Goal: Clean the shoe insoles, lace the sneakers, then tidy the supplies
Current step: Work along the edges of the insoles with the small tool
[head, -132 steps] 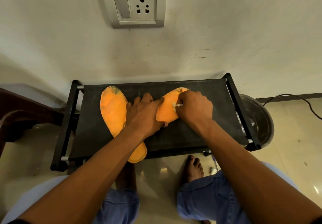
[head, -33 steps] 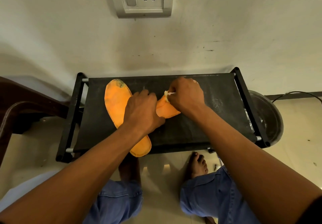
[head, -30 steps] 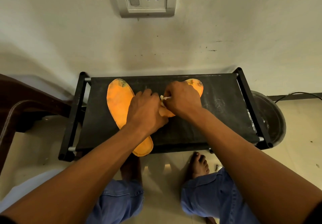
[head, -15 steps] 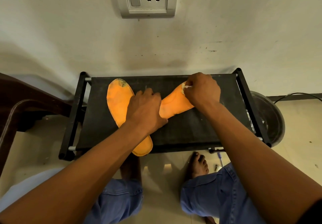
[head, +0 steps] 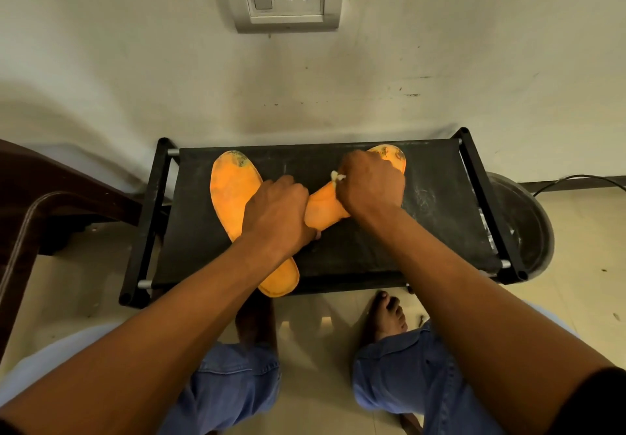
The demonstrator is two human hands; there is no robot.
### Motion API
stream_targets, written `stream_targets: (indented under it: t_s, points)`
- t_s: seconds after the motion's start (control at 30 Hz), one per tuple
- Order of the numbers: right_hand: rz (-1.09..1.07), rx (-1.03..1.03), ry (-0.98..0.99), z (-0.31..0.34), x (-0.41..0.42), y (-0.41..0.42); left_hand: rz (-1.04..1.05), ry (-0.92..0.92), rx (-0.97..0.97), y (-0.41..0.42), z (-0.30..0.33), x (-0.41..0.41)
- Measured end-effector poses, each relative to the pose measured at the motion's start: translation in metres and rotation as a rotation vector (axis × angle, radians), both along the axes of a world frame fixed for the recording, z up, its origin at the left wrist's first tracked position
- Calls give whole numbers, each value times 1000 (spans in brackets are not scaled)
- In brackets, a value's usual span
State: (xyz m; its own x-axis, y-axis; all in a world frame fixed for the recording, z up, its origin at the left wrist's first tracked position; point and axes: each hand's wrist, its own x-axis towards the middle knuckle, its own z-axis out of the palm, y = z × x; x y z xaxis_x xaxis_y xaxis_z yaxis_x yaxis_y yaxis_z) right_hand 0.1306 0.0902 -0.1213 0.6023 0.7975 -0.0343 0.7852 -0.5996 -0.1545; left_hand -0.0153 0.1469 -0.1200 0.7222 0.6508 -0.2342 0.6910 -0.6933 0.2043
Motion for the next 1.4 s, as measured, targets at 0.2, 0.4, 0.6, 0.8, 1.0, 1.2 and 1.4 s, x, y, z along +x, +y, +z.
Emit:
stream_targets:
  t_s: [0.2, 0.4, 0.6, 0.8, 1.0, 1.2, 1.4]
  points:
    - [0, 1, 103, -1, 7, 3, -19, 21, 8, 2, -2, 3]
    - [124, -69, 114, 0, -13, 3, -2, 15, -10, 0, -1, 2]
    - [1, -98, 5, 13, 2, -3, -25, 41, 11, 1, 0, 1]
    - [193, -155, 193, 14, -29, -9, 25, 40, -2, -2, 3, 4]
    - [152, -181, 12, 18, -22, -19, -5, 37, 21, -1, 2, 0]
    - [-116, -124, 63, 19, 14, -23, -44, 78, 51, 1, 4, 0]
    - [103, -159, 204, 12, -11, -19, -25, 78, 40, 0, 5, 2]
